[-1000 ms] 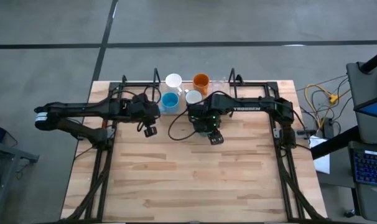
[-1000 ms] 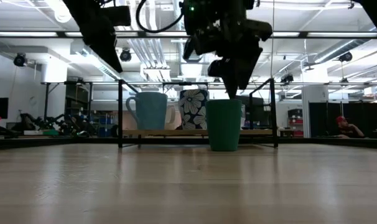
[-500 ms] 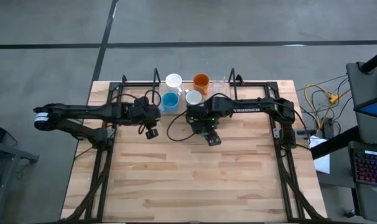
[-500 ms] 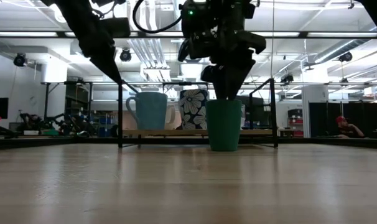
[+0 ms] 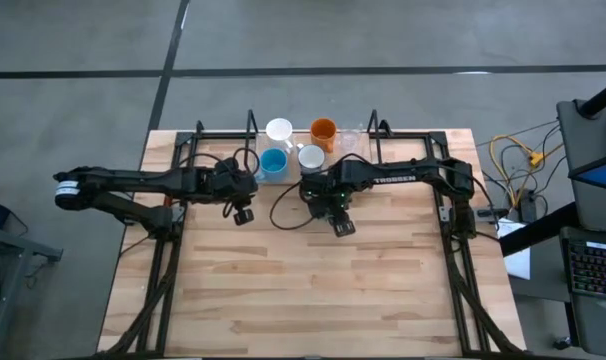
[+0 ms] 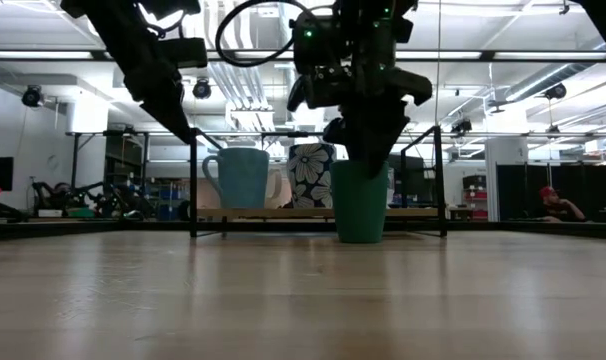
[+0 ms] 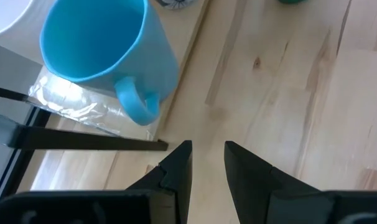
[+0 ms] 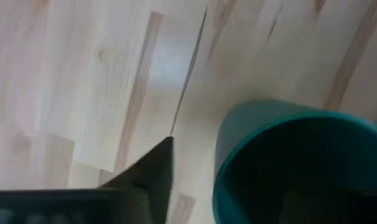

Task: Stack small to large cups/mugs on shelf
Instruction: Put the green cup on the shelf

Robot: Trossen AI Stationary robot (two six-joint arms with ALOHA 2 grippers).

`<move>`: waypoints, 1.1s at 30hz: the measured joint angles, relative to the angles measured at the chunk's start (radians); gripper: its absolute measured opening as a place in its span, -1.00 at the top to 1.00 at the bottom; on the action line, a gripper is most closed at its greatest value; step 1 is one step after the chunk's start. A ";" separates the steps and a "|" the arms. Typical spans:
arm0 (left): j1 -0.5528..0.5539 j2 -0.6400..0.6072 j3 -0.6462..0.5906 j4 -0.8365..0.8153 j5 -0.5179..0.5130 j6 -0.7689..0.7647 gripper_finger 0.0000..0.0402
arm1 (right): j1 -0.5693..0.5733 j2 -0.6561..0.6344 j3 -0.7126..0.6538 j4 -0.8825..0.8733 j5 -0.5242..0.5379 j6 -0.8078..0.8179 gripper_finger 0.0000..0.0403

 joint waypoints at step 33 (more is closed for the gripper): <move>0.001 -0.002 -0.060 0.017 0.063 0.017 0.60 | -0.102 -0.134 0.249 -0.246 0.019 0.101 0.96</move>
